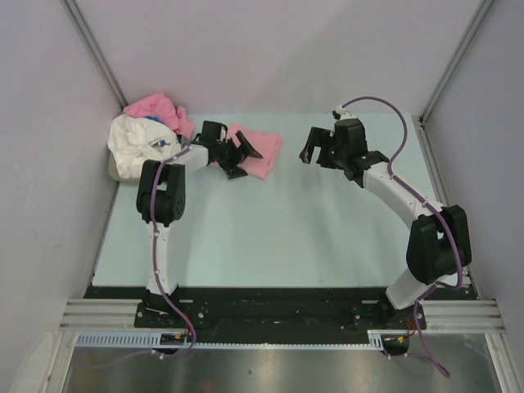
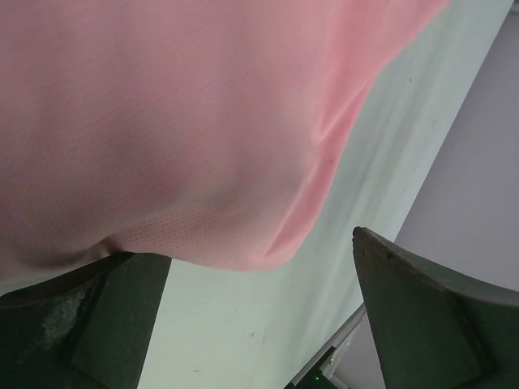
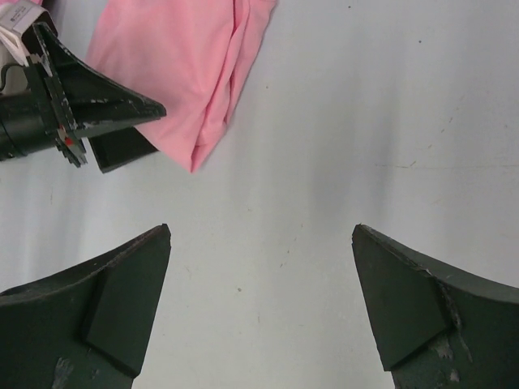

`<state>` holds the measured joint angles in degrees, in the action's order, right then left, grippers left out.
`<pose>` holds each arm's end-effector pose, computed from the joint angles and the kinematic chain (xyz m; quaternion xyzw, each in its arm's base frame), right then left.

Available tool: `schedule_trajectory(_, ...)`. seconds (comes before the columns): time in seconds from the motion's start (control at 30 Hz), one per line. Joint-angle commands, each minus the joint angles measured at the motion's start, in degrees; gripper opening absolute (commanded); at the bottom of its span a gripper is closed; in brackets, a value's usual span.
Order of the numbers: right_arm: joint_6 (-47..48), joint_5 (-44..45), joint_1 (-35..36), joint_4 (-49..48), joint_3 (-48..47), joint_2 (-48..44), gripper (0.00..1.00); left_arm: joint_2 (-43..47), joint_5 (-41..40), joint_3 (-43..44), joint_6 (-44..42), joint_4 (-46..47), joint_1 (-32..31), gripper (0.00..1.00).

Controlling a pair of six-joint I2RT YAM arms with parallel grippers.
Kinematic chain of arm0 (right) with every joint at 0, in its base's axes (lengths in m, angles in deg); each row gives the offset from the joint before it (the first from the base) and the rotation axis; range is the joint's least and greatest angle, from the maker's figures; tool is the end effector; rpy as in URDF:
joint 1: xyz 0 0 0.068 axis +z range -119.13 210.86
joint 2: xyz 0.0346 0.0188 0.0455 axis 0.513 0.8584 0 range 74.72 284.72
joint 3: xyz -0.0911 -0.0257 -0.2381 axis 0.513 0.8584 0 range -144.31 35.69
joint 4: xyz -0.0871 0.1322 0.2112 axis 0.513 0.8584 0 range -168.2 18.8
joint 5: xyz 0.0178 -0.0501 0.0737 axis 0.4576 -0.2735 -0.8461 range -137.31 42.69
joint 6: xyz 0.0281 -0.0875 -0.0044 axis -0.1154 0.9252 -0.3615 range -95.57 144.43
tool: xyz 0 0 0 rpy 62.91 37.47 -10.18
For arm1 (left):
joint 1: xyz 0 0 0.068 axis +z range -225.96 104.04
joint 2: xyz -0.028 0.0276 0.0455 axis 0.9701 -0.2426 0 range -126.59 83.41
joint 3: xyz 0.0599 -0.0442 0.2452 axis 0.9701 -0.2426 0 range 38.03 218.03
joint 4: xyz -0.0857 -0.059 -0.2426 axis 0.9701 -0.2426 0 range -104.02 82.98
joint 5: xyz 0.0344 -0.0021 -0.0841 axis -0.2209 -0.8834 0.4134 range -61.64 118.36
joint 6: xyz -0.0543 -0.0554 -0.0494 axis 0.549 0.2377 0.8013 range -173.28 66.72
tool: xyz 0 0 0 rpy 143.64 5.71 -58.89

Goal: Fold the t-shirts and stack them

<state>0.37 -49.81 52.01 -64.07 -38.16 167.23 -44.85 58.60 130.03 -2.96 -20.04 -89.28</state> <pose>0.3869 0.1536 0.2529 0.0118 0.8777 0.2016 0.4346 0.4797 -0.1563 0.0991 -0.2011 0.8871 -0.3849 0.1564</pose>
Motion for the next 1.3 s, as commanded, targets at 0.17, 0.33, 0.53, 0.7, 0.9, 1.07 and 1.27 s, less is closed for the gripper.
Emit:
schedule_trajectory(0.17, -0.99, -0.75, 0.47, -3.85, 0.02, 2.06, 1.0, -9.28, -0.71, 17.23, -8.05, -14.5, 4.71, 1.0)
schedule_trajectory(0.33, -1.17, -0.84, 0.74, -3.94, 0.02, 2.85, 1.0, -8.5, 5.78, 16.55, -5.15, -6.51, 4.27, 1.0)
schedule_trajectory(0.53, -0.99, 2.5, 0.74, -0.96, -0.6, 0.22, 1.0, 6.16, -3.32, 9.26, -10.24, -13.07, 1.29, 1.0)
schedule_trajectory(0.7, -1.35, 11.96, 0.74, 6.6, -2.88, -0.75, 1.0, 25.12, -19.33, 1.52, -15.6, -20.45, -2.67, 1.0)
schedule_trajectory(0.9, 1.55, 15.51, 1.44, 12.06, -3.32, -6.89, 1.0, 41.94, -23.11, -11.48, -18.33, -18.19, -3.38, 1.0)
schedule_trajectory(1.07, 1.91, 15.69, 1.97, 13.55, -3.32, -13.05, 1.0, 56.77, -28.64, -17.82, -22.98, -18.1, -4.08, 1.0)
schedule_trajectory(1.27, 6.74, 26.03, 9.69, 20.85, -8.77, -13.23, 1.0, 69.8, -33.66, -23.62, -28.26, -19.41, -4.78, 1.0)
